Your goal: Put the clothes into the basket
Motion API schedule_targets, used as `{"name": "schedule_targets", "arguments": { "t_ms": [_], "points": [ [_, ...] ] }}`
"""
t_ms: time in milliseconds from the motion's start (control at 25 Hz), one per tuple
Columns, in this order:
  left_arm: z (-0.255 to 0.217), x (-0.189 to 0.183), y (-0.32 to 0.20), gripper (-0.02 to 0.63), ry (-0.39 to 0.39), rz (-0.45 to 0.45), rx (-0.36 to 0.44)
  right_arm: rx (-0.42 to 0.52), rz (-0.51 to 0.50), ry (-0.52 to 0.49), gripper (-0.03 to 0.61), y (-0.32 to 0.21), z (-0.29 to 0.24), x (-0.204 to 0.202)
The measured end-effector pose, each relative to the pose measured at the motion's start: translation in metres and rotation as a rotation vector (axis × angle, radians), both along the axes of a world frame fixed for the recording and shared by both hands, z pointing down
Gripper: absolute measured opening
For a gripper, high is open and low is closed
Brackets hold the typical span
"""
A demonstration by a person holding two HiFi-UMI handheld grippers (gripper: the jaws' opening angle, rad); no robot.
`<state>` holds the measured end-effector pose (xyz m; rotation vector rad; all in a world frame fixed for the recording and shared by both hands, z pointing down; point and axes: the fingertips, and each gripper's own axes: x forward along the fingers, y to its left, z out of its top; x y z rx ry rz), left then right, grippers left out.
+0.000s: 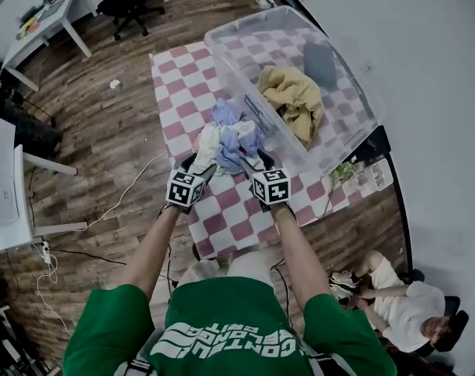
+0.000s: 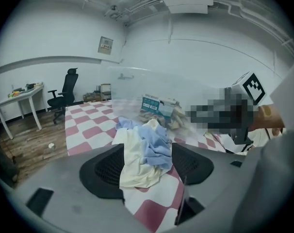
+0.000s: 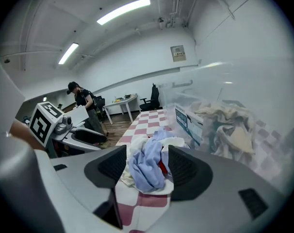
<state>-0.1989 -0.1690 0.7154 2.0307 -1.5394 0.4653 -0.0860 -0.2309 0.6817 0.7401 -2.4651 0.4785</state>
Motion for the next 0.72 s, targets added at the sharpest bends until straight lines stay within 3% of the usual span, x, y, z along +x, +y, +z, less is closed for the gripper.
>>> {"name": "schedule_targets", "arguments": {
  "t_ms": [320, 720],
  "points": [
    [0.062, -0.019, -0.033, 0.296, 0.029, -0.076, -0.102, -0.026, 0.032, 0.065, 0.296, -0.051, 0.063, -0.022],
    [0.114, -0.016, -0.058, 0.301, 0.073, -0.113, -0.191, -0.112, 0.059, 0.149, 0.302, -0.093, 0.134, -0.036]
  ]
}}
